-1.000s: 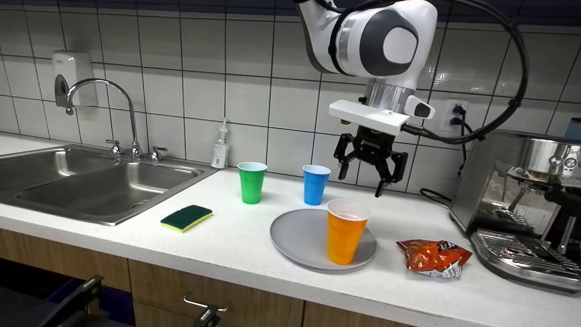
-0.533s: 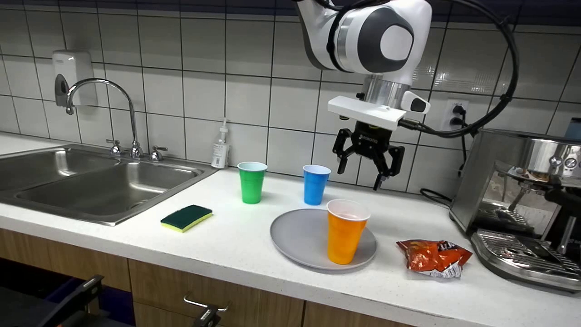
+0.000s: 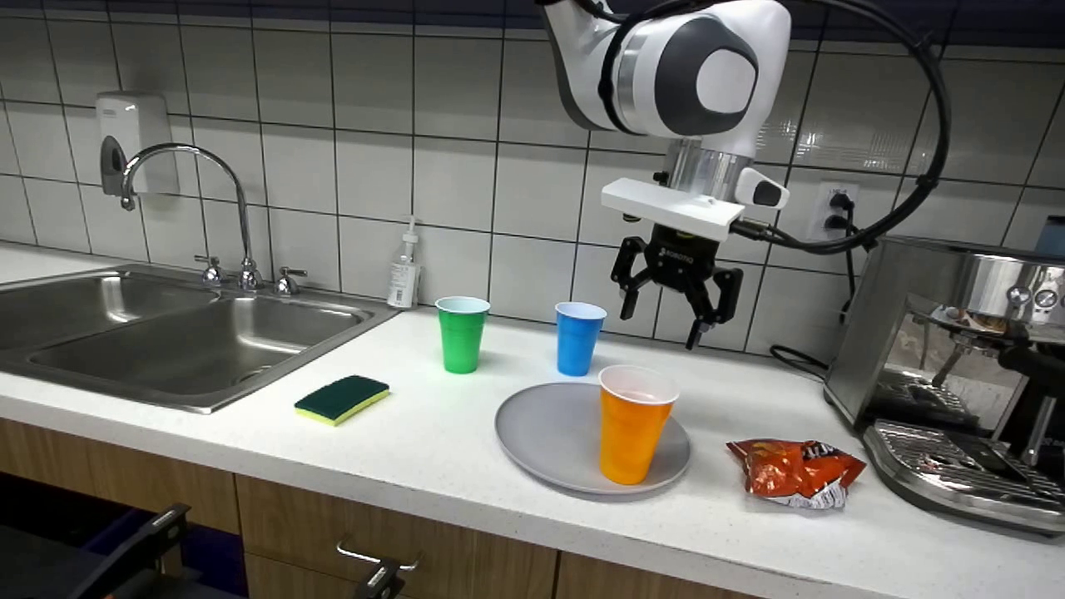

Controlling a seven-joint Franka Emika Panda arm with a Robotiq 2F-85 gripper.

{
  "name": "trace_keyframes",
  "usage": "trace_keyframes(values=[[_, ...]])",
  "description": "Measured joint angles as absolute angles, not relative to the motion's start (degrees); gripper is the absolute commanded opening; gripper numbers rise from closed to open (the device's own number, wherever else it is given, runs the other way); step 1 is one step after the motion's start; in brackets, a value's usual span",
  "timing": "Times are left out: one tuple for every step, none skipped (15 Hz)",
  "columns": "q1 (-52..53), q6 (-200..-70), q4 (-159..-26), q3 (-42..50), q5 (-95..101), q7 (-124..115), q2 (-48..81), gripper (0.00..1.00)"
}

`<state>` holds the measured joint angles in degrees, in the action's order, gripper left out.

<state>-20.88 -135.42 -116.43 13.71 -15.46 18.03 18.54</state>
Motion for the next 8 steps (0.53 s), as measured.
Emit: trace_keyframes(values=[[-20.88, -136.43, -116.38, 13.64, -15.64, 18.03, 18.81, 1.0], [-20.89, -137.34, -116.24, 13.52, -15.89, 18.02, 19.18, 1.0], [-20.89, -138.18, -115.89, 13.33, -16.21, 17.94, 19.71, 1.0], [-20.89, -138.96, -115.38, 13.08, -16.55, 17.82, 20.42, 1.0], [-20.9, -139.48, -114.73, 12.73, -16.8, 17.57, 21.22, 1.0], [-20.9, -139.76, -114.0, 12.34, -16.93, 17.16, 22.11, 1.0], [-20.91, -139.88, -113.18, 11.88, -17.02, 16.66, 23.04, 1.0], [-20.9, -139.92, -112.31, 11.38, -17.16, 16.14, 23.98, 1.0]])
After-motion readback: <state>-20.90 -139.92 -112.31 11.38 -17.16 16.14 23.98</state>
